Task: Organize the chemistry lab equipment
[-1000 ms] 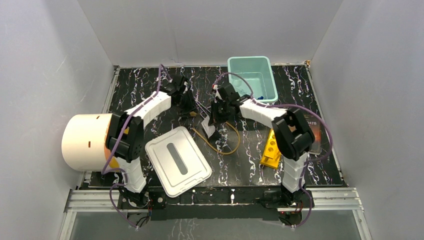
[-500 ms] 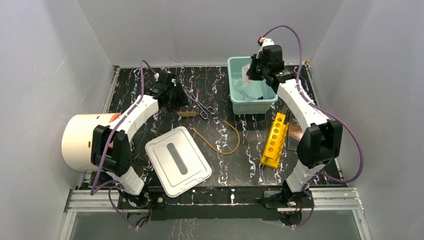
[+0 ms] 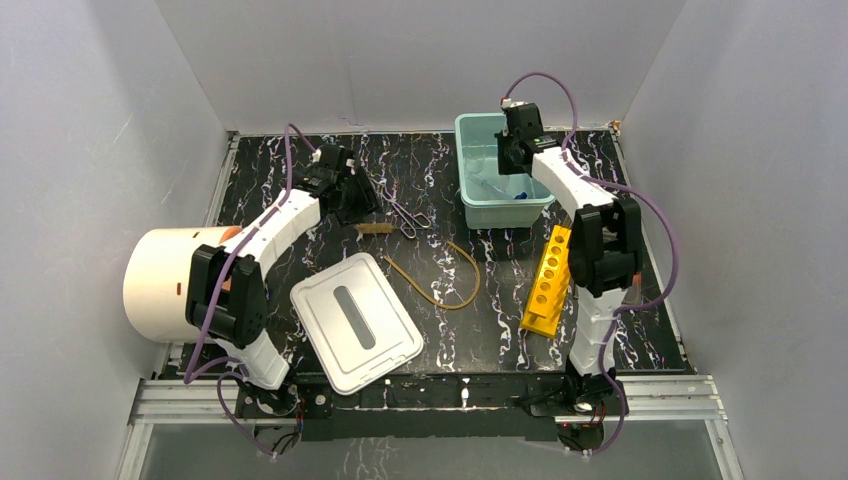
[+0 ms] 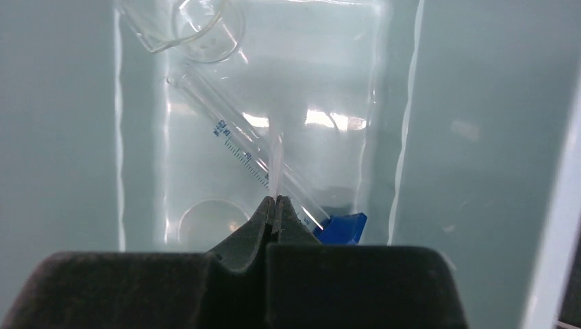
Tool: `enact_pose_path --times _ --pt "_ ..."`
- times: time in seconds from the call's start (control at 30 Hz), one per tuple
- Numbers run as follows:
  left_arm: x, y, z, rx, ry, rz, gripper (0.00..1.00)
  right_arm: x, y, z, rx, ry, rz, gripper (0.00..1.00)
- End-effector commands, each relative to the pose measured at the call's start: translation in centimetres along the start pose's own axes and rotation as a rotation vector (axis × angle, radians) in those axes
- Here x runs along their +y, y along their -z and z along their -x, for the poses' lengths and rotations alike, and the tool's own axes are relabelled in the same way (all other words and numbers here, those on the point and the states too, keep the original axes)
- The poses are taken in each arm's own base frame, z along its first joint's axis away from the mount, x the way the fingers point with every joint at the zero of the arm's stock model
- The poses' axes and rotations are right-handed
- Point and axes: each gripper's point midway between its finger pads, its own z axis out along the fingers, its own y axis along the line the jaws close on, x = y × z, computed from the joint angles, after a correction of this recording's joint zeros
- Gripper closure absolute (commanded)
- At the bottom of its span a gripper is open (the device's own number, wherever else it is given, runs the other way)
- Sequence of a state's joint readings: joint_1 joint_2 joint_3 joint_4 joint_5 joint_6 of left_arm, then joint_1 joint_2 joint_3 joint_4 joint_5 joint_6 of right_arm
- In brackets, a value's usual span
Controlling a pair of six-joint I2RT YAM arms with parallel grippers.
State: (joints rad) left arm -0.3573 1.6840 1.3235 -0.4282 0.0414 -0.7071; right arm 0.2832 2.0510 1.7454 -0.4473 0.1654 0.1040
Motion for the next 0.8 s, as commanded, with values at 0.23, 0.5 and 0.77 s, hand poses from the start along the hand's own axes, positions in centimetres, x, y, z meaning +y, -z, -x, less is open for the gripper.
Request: enact_pose_path --times 0.23,0.5,0.77 --pt "-1.7 -0.8 1.4 0.001 -0.018 -0.031 0.46 -1.9 -1.7 2.5 0.003 -0.014 -0.066 0.7" --pt "-0.8 -0.3 2.1 -0.025 -0.026 0.012 0.43 -1.5 2.0 5.9 -0.065 -0.051 -0.044 0.55" --pt "2.8 -0.5 2.4 -0.029 0.034 0.146 0.27 0.7 7.3 7.6 -0.159 -0.06 0.087 0.46"
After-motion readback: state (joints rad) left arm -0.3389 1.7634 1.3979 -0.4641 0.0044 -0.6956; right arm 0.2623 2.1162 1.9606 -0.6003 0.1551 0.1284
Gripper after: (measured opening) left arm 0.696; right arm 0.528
